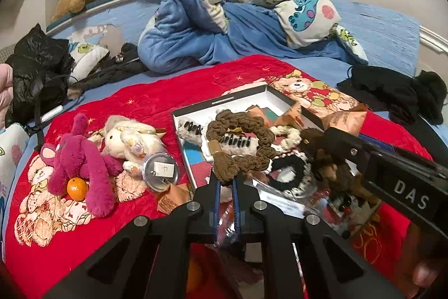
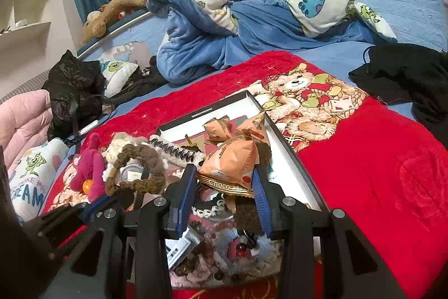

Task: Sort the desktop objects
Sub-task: 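Carry the crochet ring over the open box with the left tool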

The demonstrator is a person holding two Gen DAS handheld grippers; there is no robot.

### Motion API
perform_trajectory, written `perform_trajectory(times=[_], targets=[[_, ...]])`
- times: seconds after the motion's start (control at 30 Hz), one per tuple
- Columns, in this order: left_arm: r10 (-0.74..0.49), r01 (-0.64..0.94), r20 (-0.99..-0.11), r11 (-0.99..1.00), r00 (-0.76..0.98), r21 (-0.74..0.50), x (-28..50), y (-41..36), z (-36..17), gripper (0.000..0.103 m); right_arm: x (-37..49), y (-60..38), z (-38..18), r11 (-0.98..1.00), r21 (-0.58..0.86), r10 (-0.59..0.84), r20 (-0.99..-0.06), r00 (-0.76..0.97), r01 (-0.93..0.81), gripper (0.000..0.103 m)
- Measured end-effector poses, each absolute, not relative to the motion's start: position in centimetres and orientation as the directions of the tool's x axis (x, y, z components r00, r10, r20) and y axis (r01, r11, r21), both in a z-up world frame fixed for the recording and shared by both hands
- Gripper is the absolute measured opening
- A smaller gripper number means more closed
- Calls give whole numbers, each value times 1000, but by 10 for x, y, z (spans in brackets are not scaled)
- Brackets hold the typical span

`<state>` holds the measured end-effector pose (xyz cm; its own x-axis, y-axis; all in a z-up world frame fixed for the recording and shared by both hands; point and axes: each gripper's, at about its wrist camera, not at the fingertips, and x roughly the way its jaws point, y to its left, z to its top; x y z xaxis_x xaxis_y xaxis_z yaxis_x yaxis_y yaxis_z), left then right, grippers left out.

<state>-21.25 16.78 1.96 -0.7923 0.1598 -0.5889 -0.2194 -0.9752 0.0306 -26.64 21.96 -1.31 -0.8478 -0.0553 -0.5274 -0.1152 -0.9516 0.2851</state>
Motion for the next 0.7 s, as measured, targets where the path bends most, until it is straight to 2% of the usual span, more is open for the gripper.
perform_trajectory(times=[0.17,0.33,0.47,0.63,0.7], targets=[[148,-198,-637,-980,-757,7,-241,165,19,8,-278,223,-19,-933,341,-89,-526,-846,-114,39],[102,-158,-654,-987,-750,27,-268,164,18,8,-306,212,-6,-977,206,-68,-542,-838,-53,39],[102,-140,-652,-990,-751,6,-280,158,13,8,-343,225,-9,-956,291,-155,-588,-793,-28,39],[115,-165,-675,-986,-729,10,-289,155,-4,8,-380,217,-18,-983,180,-108,-662,-742,-17,39],[109,-163,-679,-987,-726,16,-293,154,-11,8,-389,217,-23,-981,196,-126,-678,-724,-12,39]])
